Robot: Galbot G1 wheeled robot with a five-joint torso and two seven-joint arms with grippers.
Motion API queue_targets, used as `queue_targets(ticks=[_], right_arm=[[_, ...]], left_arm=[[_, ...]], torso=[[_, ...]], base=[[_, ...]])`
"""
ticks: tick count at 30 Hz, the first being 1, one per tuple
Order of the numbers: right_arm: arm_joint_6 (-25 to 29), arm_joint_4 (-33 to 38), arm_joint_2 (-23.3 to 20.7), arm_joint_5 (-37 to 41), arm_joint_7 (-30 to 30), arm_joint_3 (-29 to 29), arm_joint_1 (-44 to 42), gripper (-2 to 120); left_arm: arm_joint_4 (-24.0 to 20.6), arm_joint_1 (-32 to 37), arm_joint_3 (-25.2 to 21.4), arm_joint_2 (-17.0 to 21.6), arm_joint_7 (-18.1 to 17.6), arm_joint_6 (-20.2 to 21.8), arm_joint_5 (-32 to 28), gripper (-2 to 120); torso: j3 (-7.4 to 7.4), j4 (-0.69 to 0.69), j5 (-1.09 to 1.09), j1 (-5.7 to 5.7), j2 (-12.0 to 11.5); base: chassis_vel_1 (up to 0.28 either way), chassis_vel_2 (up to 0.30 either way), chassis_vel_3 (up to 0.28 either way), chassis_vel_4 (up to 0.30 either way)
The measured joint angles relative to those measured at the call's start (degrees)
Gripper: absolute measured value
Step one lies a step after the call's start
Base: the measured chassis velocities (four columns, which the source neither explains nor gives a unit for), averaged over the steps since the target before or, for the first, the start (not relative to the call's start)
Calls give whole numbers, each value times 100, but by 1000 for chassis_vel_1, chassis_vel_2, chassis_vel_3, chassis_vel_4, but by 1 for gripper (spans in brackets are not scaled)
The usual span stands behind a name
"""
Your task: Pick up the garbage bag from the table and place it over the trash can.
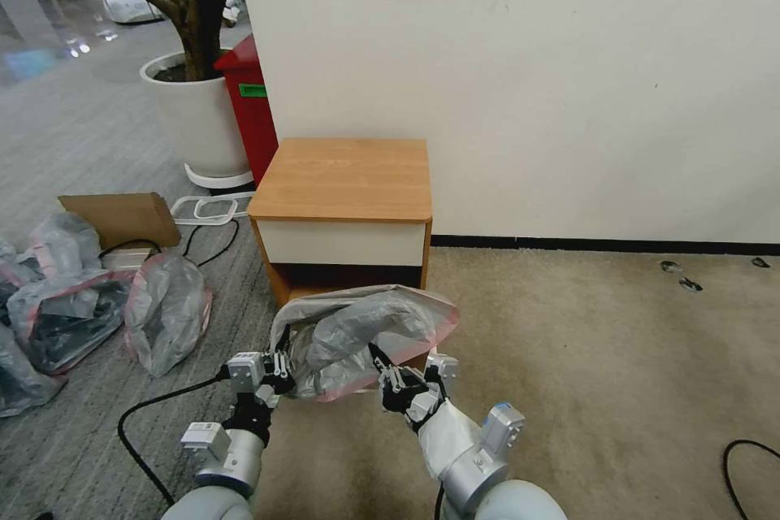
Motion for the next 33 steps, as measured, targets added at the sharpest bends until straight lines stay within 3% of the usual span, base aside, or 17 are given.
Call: queue_targets(ticks=[8,22,33], right_arm=[[61,34,-3,-90,-51,6,-70,0],[198,89,-125,-299,-247,143,-257,0],[328,-19,-145,-509,-377,272,-302,0]], left_arm=[[-12,-47,38,-41,-130,121,-66,0],[-164,-280,-407,-76,-522,529,-927,0],[-359,-294,-469,-92,-662,837,-1449,0]], torso=[[0,0,0,0,0],[0,0,0,0,0],[0,0,0,0,0]], base=[[0,0,0,0],[0,0,0,0],[0,0,0,0]])
